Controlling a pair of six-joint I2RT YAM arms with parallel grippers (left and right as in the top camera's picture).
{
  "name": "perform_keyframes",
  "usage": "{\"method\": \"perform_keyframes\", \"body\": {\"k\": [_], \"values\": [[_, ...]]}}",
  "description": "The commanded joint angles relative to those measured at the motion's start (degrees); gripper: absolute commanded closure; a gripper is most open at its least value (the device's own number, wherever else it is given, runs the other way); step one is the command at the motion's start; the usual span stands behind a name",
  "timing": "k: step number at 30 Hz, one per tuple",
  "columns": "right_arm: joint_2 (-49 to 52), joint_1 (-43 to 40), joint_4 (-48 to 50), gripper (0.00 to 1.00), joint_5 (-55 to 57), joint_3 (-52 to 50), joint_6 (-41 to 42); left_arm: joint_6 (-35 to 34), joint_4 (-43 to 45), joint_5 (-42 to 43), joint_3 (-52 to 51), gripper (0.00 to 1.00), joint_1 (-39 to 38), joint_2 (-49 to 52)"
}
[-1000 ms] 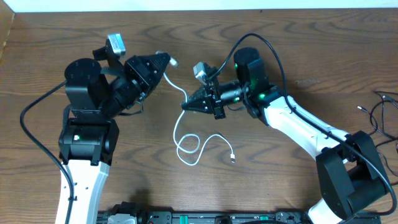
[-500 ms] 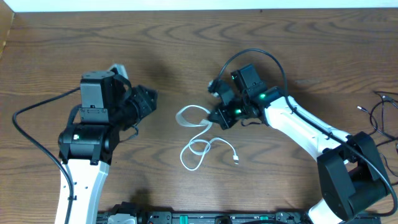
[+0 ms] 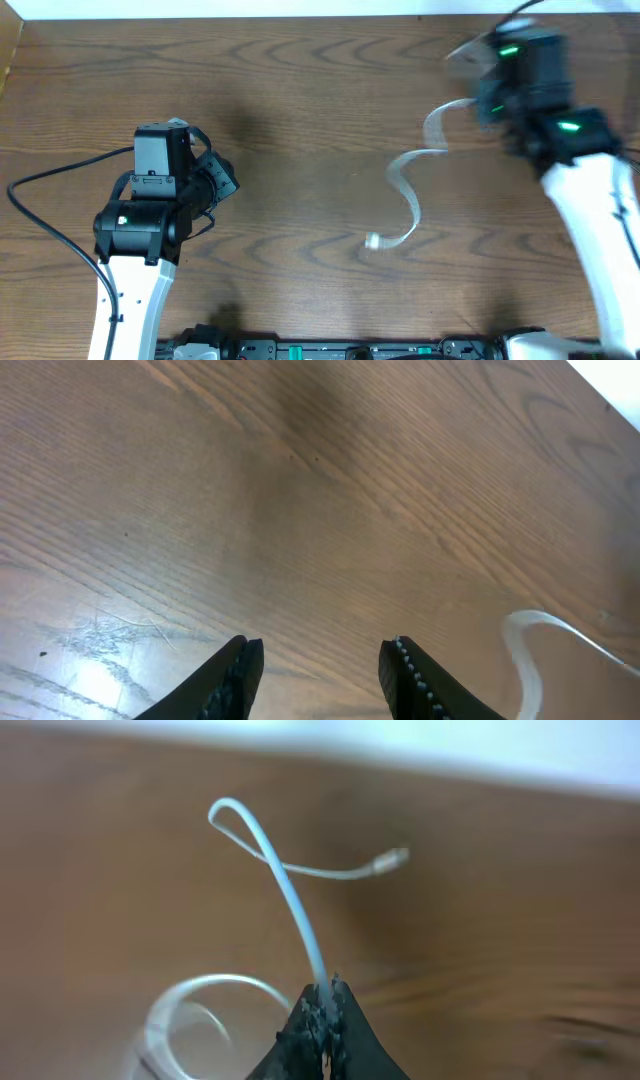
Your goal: Untangle cables
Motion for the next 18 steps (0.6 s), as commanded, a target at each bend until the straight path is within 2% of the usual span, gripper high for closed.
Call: {"method": "perform_keyframes", "body": {"k": [1, 3, 9, 18], "values": [[-3.48, -4.59, 2.69, 0.99, 17.92, 2.95, -5.22, 1.03, -0.31, -1.20, 0.81, 0.57, 0.31, -0.02], [-5.29, -8.55, 5.99, 0.99, 18.84, 3.34, -10.10, 1.03, -0.31, -1.20, 0.81, 0.57, 0.31, -0.02], [-5.33, -17.14, 5.90, 0.99, 19.96, 3.30, -11.30, 1.03, -0.50, -1.16, 0.81, 0.57, 0.28, -0.02], [-3.87, -29.35, 5.70, 0.99, 20.72, 3.30, -2.89, 1.01, -2.08, -1.16, 0.81, 0.57, 0.31, -0.04]]}}
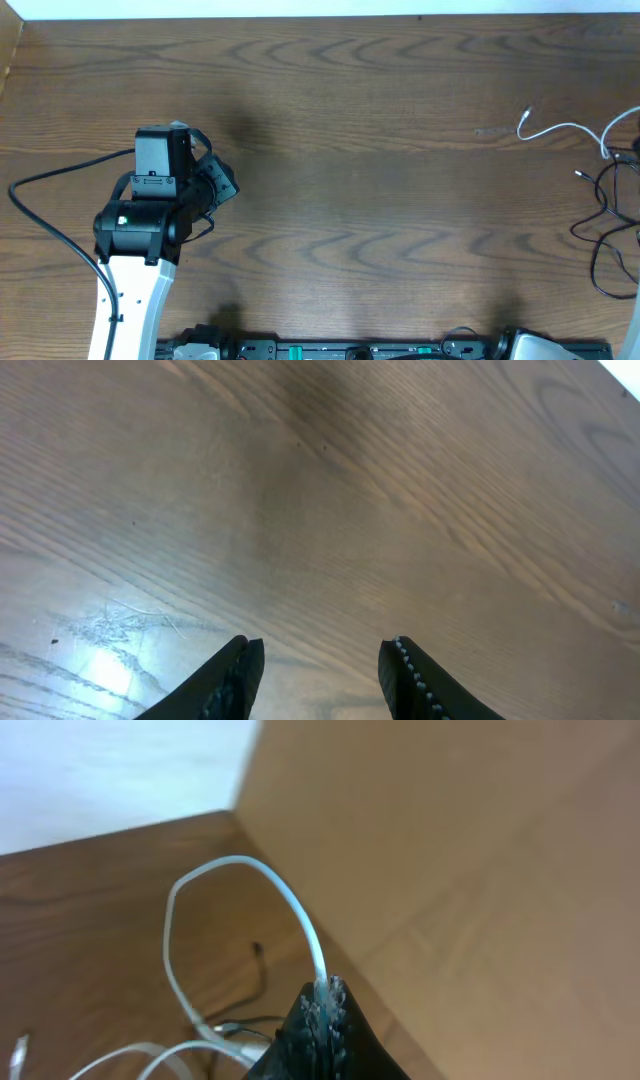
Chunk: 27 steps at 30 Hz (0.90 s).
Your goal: Untangle cables
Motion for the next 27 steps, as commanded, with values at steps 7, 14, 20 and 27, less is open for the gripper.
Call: {"method": "perform_keyframes", "body": {"k": [7, 14, 20, 27], "values": [[2.16, -6.38, -0.94, 0.99, 1.88, 0.37, 8.61, 0.55, -0.52, -1.16, 0.81, 0.57, 0.31, -0.04], [3.87, -10.49, -4.39, 0.99, 8.09, 0.37, 20.02, 0.55, -0.55, -1.16, 0.81, 0.57, 0.31, -0.04], [4.94, -13.38, -4.96, 0.99, 7.93, 0.37, 24.11, 0.55, -0.57, -1.14, 0.81, 0.57, 0.28, -0.02], [5.60, -18.47, -4.94, 0.99, 10.51, 0.37, 31.56, 0.55, -1.20, -1.14, 0.81, 0.57, 0.31, -0.04]]}}
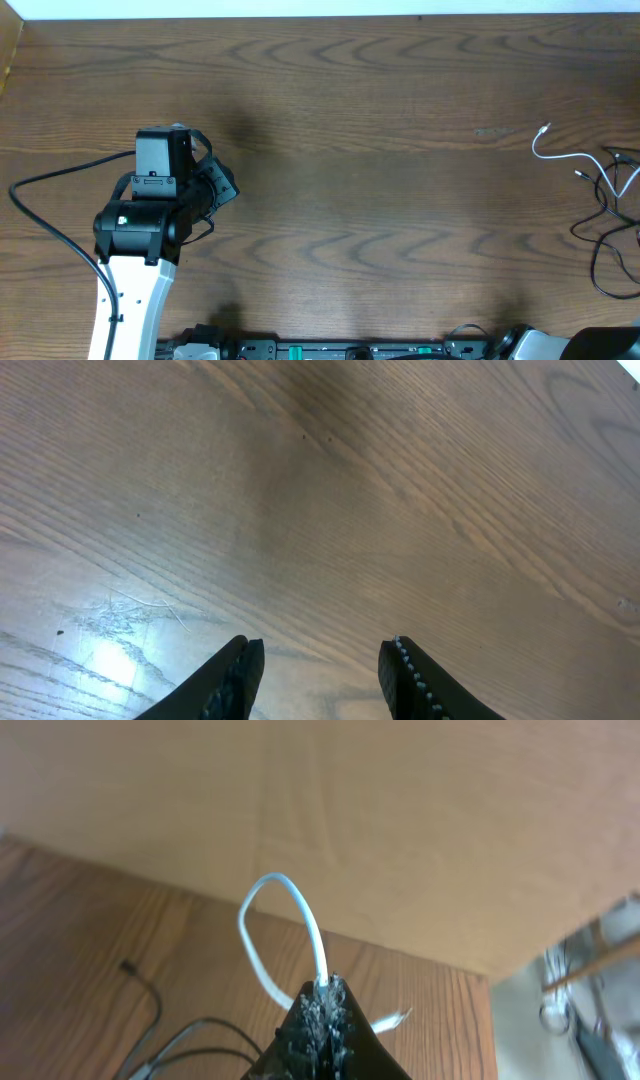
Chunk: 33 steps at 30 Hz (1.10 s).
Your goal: Untangle cables
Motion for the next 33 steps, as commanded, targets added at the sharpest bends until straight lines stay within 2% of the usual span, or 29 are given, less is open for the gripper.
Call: {"method": "perform_keyframes", "body": {"k": [1, 7, 14, 21, 27, 30, 33], "values": [[0.09, -4.31, -0.52, 0.99, 1.79, 0.37, 10.01, 0.52, -0.15, -1.16, 0.81, 0.57, 0.31, -0.02], [0.20, -5.84, 0.37, 0.99, -10.78, 0.37, 10.14, 0.55, -0.15, -1.18, 0.81, 0.57, 0.31, -0.02], [2.97, -5.51, -0.52, 0.98, -38.84, 0.35, 7.30, 0.55, -0.15, -1.18, 0.79, 0.57, 0.31, -0.02], [8.76, -3.96, -5.60, 0.98, -51.67, 0.33, 2.03, 0.55, -0.17, -1.16, 0.79, 0.57, 0.31, -0.02], [12.98, -3.23, -7.98, 0.73, -68.22, 0.33, -5.75, 0.55, 0.24, -1.16, 0.79, 0.57, 0.28, -0.02], [14.05, -1.86, -8.44, 0.64, -76.04, 0.33, -7.76, 0.57, 1.73, -1.16, 0.79, 0.57, 0.26, -0.02], [14.25, 0.83, -9.49, 0.59, -77.92, 0.33, -8.96, 1.22, 4.35, -1.14, 0.79, 0.57, -0.28, 0.00]]}}
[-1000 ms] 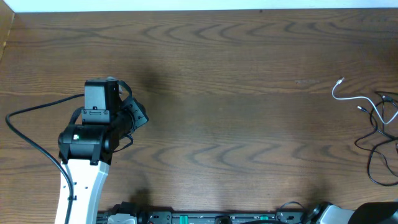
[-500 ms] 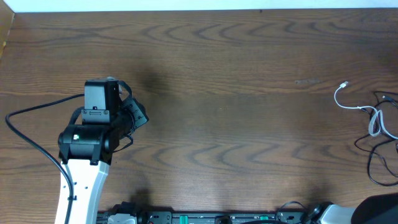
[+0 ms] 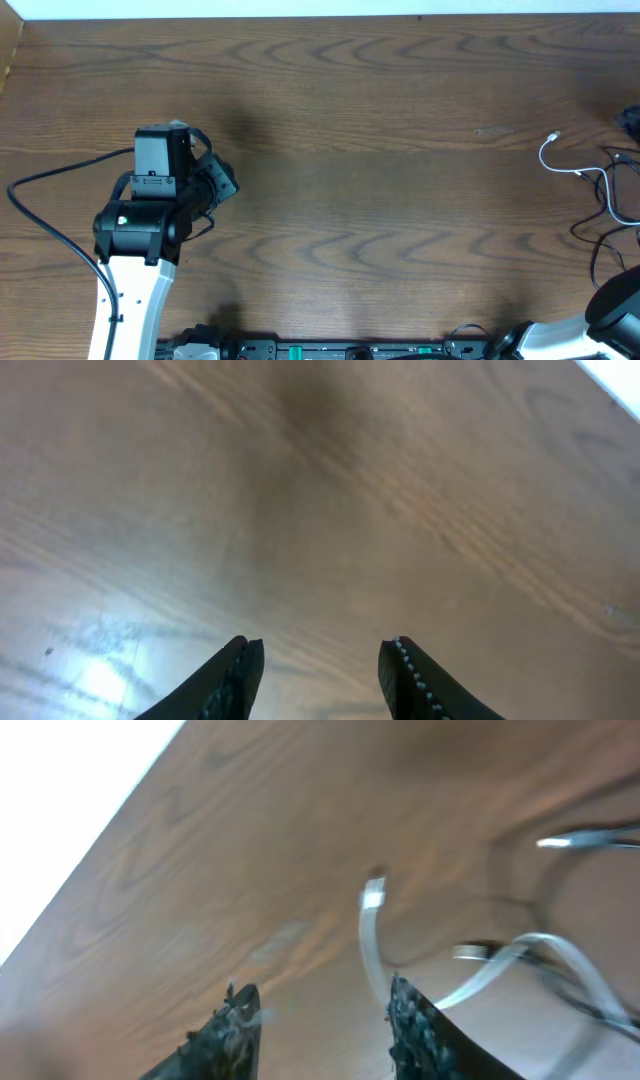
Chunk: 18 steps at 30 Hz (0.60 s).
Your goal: Untangle cables
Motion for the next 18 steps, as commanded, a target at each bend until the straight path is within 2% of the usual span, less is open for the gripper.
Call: {"method": "perform_keyframes", "body": {"k": [1, 5, 10, 14, 18], "values": [[0.09, 3.76, -1.03, 0.56, -8.52, 0.33, -4.52, 2.01, 2.56, -1.14, 0.79, 0.57, -0.63, 0.02], [0.09, 9.77, -3.63, 0.44, -8.44, 0.33, -9.49, 7.28, 6.82, -1.11, 0.79, 0.57, -3.65, 1.33], [0.09, 19.34, -7.80, 0.39, -4.28, 0.07, -13.49, 14.93, 8.31, -1.11, 0.79, 0.57, -8.48, 5.35], [0.09, 26.93, -9.88, 0.32, 4.35, -0.83, -15.72, 21.11, 7.10, -1.18, 0.79, 0.58, -11.47, 9.44], [0.09, 32.41, -12.09, 0.27, 12.33, -1.57, -15.72, 21.55, 4.55, -1.99, 0.79, 0.50, -11.76, 13.42]]}}
